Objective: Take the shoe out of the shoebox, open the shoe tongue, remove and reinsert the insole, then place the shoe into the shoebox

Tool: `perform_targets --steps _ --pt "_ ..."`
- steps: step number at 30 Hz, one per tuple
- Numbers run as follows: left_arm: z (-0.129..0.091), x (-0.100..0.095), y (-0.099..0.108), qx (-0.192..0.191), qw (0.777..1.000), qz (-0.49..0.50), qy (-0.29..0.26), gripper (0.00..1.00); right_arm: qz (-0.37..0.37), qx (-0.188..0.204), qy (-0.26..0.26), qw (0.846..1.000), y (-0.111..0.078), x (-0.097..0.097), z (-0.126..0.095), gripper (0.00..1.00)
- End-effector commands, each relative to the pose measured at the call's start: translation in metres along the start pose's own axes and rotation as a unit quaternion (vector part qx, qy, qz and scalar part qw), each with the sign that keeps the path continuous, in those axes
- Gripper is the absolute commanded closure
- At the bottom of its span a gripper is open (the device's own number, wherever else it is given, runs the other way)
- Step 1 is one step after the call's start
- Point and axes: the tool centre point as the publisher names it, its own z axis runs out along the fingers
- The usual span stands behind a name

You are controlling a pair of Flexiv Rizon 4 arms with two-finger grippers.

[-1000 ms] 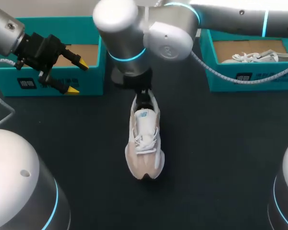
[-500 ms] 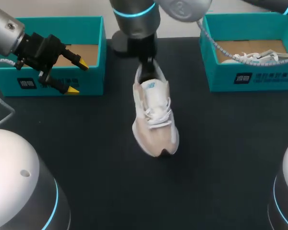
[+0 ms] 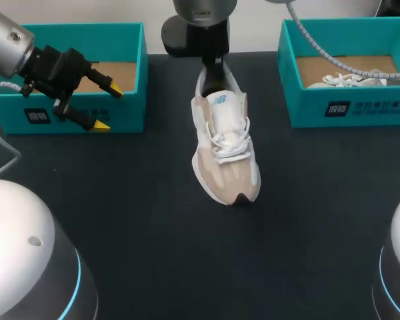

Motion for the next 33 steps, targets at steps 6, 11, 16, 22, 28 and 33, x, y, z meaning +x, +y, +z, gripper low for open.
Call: perform_targets --steps 6,11,16,22,28,33 --pt "0.0 0.0 0.0 -0.001 1.0 0.0 0.0 0.0 0.0 -0.001 0.0 1.0 0.0 0.0 0.0 1.0" --pt "0.0 0.0 0.0 -0.001 1.0 0.0 0.0 0.0 0.015 0.007 0.003 1.0 -0.006 -0.002 0.0 1.0" --pt "0.0 0.0 0.0 -0.001 1.0 0.0 0.0 0.0 0.023 0.0 -0.001 1.0 -0.023 -0.014 0.002 1.0" --pt "0.0 0.0 0.0 -0.001 1.0 0.0 0.0 0.0 0.021 -0.007 0.018 1.0 -0.053 -0.031 0.011 1.0" --pt "0.0 0.0 0.0 -0.001 1.0 0.0 0.0 0.0 0.006 -0.005 0.029 1.0 -0.09 -0.058 0.024 1.0" --pt "0.0 0.0 0.0 -0.001 1.0 0.0 0.0 0.0 -0.014 -0.009 0.026 1.0 -0.115 -0.081 0.033 1.0"
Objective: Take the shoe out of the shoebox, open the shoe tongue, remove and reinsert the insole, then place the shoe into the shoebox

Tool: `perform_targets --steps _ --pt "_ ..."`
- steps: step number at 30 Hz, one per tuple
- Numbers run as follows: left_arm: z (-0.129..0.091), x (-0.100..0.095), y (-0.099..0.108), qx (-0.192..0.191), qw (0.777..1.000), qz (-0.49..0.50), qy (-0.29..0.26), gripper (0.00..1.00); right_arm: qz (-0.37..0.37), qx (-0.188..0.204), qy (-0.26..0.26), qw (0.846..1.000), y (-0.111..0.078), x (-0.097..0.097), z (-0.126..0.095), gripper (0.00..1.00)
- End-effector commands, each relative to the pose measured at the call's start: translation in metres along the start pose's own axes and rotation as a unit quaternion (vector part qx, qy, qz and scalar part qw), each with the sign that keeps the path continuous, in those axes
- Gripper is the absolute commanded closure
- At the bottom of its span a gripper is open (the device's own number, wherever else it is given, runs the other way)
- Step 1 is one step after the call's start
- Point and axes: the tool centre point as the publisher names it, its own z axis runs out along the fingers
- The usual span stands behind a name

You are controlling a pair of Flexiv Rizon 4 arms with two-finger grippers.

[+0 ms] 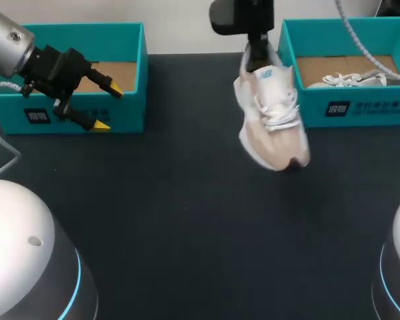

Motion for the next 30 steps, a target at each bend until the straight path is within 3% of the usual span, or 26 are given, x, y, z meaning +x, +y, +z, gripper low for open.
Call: perform_targets --steps 1,11,30 --pt "0.0 0.0 0.0 -0.001 1.0 0.0 0.0 0.0 -0.012 -0.032 0.012 0.999 -0.027 -0.017 0.008 1.0" --pt "0.0 0.0 0.0 -0.001 1.0 0.0 0.0 0.0 -0.003 -0.009 0.045 0.999 -0.079 -0.065 0.029 1.0" --pt "0.0 0.0 0.0 -0.001 1.0 0.0 0.0 0.0 0.024 0.016 0.041 0.999 -0.17 -0.143 0.074 1.0"
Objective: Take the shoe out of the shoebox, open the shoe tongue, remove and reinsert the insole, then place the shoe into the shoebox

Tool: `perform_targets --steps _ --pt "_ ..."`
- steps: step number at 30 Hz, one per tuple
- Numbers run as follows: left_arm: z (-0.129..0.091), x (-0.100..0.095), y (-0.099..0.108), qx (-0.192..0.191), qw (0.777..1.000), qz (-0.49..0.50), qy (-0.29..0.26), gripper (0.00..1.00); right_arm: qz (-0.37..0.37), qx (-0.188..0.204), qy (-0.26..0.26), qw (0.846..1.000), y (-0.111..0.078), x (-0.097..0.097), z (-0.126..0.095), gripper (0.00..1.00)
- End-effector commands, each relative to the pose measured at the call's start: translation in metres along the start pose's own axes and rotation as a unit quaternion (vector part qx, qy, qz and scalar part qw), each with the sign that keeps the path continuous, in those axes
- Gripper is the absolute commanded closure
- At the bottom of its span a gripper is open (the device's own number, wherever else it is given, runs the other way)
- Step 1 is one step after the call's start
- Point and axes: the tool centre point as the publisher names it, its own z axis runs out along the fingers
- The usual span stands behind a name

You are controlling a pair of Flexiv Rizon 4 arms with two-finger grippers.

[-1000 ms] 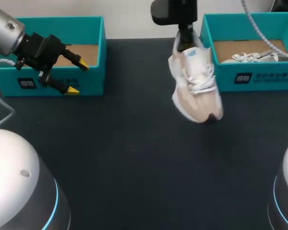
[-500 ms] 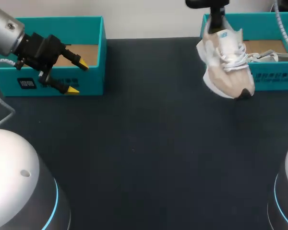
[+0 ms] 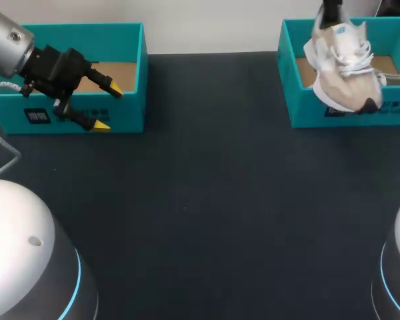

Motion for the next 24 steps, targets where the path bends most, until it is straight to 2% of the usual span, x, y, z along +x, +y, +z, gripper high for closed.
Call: perform_targets --steps 1,6,22,24 --pt "0.0 0.0 0.0 -0.001 1.0 0.0 0.0 0.0 0.006 -0.008 0.007 1.0 -0.016 -0.019 0.01 1.0" --pt "0.0 0.0 0.0 -0.001 1.0 0.0 0.0 0.0 0.011 0.013 -0.012 1.0 -0.035 -0.039 0.017 1.0" --pt "0.0 0.0 0.0 -0.001 1.0 0.0 0.0 0.0 0.011 0.013 -0.012 1.0 -0.035 -0.039 0.017 1.0" --pt "0.0 0.0 0.0 -0.001 1.0 0.0 0.0 0.0 0.03 0.019 -0.009 0.999 -0.044 -0.049 0.026 1.0"
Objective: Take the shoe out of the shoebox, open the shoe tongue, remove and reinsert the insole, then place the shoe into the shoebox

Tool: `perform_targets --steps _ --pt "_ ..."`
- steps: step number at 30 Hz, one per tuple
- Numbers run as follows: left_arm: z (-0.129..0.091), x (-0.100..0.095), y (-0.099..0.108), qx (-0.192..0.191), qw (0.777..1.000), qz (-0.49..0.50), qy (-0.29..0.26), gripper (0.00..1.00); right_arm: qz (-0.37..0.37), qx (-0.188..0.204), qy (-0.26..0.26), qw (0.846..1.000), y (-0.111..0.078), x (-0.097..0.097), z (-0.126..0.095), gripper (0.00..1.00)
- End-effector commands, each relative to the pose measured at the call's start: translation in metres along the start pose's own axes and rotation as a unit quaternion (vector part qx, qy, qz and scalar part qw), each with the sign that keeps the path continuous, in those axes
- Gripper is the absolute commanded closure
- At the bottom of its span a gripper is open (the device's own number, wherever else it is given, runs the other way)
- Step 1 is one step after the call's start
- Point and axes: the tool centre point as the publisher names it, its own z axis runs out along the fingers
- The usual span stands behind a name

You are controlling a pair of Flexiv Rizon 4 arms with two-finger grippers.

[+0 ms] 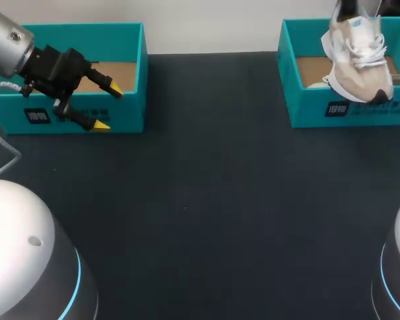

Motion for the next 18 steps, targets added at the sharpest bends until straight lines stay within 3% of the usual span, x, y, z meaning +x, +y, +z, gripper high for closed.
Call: perform_targets --steps 1,11,18 --pt "0.0 0.0 0.0 -0.001 1.0 0.0 0.0 0.0 0.024 0.003 0.005 1.0 -0.011 -0.015 0.009 1.0" --pt "0.0 0.0 0.0 -0.001 1.0 0.0 0.0 0.0 0.056 0.013 -0.004 0.998 -0.066 -0.079 0.045 1.0" --pt "0.0 0.0 0.0 -0.001 1.0 0.0 0.0 0.0 0.057 0.017 0.017 0.998 -0.105 -0.112 0.067 1.0"
